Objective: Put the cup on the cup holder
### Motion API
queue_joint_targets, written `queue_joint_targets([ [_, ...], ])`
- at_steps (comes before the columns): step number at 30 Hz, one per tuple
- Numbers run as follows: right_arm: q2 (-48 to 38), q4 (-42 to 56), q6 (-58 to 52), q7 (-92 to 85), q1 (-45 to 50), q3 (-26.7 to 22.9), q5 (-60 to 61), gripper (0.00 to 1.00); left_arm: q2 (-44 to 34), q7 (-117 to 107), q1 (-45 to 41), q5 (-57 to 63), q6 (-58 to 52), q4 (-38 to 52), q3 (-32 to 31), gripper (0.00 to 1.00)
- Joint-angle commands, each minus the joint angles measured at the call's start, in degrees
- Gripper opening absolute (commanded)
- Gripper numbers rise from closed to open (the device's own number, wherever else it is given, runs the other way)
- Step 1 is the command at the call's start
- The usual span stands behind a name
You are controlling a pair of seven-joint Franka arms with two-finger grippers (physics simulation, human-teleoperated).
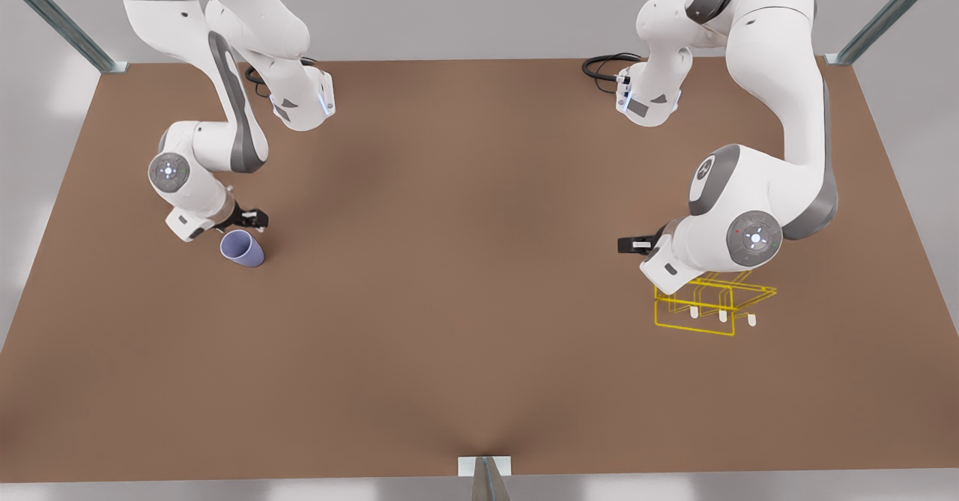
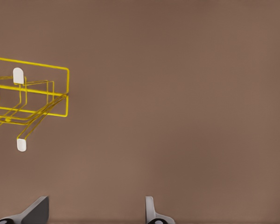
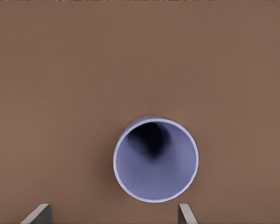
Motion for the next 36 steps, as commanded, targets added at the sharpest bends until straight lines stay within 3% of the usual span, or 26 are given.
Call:
queue_joint_targets([
  [1, 0.4, 0.0, 4.1, -2.7, -1.2, -0.1, 0.0, 1.00, -0.1, -1.8, 0.1, 0.0, 0.0, 0.0, 0.0, 1.00],
  [9, 2.5, -0.3, 11.5, -1.3, -1.9, 1.0, 0.6, 1.00, -0.1, -1.8, 0.0, 0.1, -0.1, 0.0, 0.0, 1.00],
  [36, 7.9, -0.2, 13.8, -0.3, -2.5, 3.0, 0.8, 1.00, -0.1, -2.3, -0.4, 0.3, -0.1, -0.1, 0.0, 1.00],
])
